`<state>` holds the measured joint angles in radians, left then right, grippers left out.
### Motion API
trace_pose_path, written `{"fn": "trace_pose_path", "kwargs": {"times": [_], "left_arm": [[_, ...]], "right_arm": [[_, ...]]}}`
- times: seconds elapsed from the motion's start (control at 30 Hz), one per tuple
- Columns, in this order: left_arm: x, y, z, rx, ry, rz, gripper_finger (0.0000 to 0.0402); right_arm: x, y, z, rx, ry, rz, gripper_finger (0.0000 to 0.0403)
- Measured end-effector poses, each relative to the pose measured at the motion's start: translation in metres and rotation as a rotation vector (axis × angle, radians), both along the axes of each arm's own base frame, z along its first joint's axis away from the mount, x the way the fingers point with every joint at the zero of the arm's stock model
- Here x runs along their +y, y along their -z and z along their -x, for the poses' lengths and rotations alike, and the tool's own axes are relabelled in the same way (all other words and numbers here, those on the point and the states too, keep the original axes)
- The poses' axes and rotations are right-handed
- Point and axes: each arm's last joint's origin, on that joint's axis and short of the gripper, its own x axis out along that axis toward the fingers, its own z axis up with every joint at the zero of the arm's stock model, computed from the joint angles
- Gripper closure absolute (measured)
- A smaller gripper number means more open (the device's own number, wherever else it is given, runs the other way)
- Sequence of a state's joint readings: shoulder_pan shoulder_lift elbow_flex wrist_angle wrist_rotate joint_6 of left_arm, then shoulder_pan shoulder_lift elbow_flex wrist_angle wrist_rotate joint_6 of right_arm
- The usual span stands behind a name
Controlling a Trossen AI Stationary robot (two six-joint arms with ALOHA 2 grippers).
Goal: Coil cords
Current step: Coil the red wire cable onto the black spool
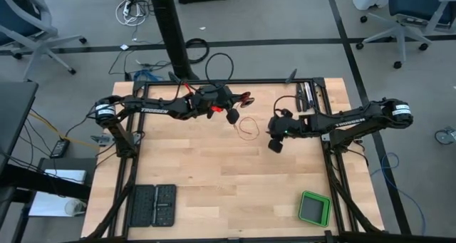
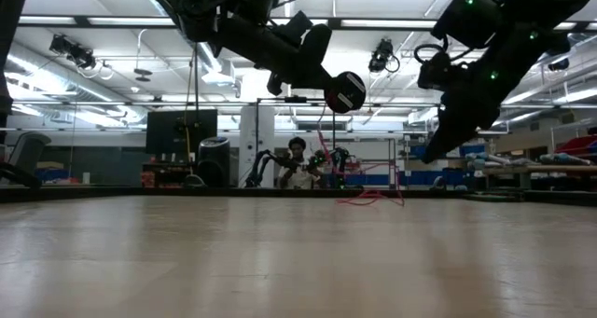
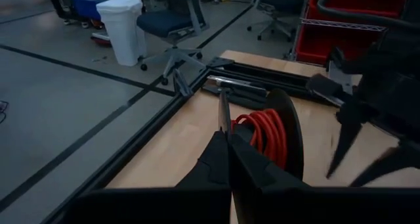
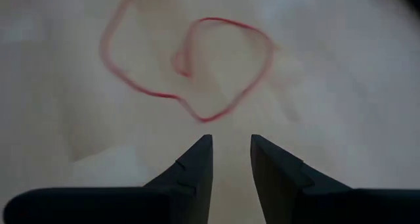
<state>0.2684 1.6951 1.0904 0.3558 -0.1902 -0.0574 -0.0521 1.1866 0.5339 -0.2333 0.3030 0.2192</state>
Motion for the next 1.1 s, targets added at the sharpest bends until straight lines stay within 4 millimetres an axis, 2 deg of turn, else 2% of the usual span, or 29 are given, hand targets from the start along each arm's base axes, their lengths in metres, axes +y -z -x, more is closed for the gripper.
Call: {"fn": "trace_pose_path", "kwargs": {"times": [0.3, 0.67, 0.97, 1.1], "left_arm": [[-0.008, 0.001, -0.002, -0.012, 0.087, 0.06, 0.0401], [-0.017, 0.003, -0.004, 0.001, 0.128, 0.11, 0.0401], [-0.016, 0.004, -0.003, 0.003, 0.127, 0.112, 0.0401], [-0.017, 0.007, -0.002, 0.04, 0.123, 0.126, 0.0401]], "right_arm": [[-0.008, -0.01, -0.01, -0.121, -0.068, 0.048, 0.0302], [-0.008, -0.005, -0.005, -0.077, -0.038, -0.053, 0.0303], [-0.003, -0.004, -0.006, -0.089, -0.126, -0.183, 0.0303], [-0.002, -0.002, -0.004, -0.07, -0.107, -0.269, 0.0303]]}}
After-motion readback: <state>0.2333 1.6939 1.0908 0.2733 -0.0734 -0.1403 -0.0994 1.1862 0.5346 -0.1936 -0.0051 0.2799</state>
